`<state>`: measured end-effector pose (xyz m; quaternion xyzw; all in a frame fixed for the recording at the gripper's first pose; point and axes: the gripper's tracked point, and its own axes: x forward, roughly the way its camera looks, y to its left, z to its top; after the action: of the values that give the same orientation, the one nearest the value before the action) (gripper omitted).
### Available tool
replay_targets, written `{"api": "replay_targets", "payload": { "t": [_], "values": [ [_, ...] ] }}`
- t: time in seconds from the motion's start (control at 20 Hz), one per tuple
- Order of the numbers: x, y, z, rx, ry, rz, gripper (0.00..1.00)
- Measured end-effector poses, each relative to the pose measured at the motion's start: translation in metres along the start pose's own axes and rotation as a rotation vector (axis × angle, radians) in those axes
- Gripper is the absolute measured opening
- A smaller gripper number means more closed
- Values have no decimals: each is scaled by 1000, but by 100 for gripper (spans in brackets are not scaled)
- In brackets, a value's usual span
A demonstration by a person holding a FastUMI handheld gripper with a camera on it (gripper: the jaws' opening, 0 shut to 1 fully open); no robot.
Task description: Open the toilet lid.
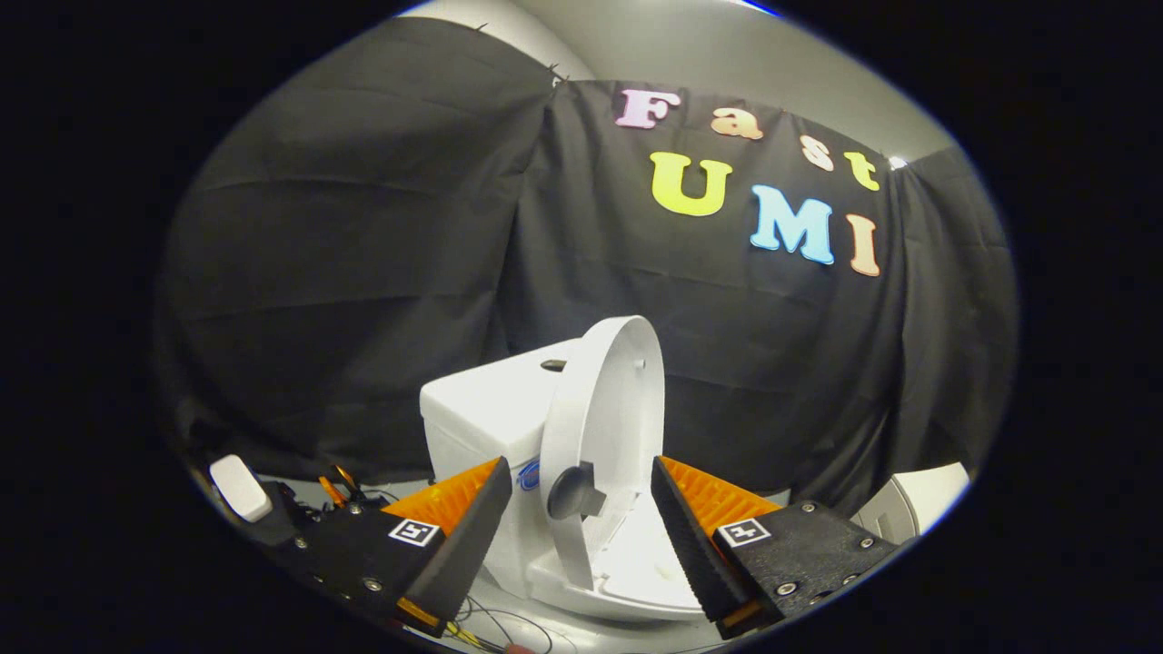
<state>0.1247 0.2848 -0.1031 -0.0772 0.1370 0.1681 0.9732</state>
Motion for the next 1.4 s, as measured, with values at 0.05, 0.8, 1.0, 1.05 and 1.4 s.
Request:
{"api": "replay_targets", "payload": {
  "t": [0.05, 0.8, 1.0, 1.05, 1.4],
  "values": [
    [-4, -7, 11, 40, -26, 25, 95],
    [-87, -245, 68, 243, -254, -202, 94],
    [-111, -273, 54, 236, -274, -215, 94],
    [-118, -281, 48, 227, -274, -228, 94],
    [-152, -303, 11, 212, -273, -250, 94]
  ]
}}
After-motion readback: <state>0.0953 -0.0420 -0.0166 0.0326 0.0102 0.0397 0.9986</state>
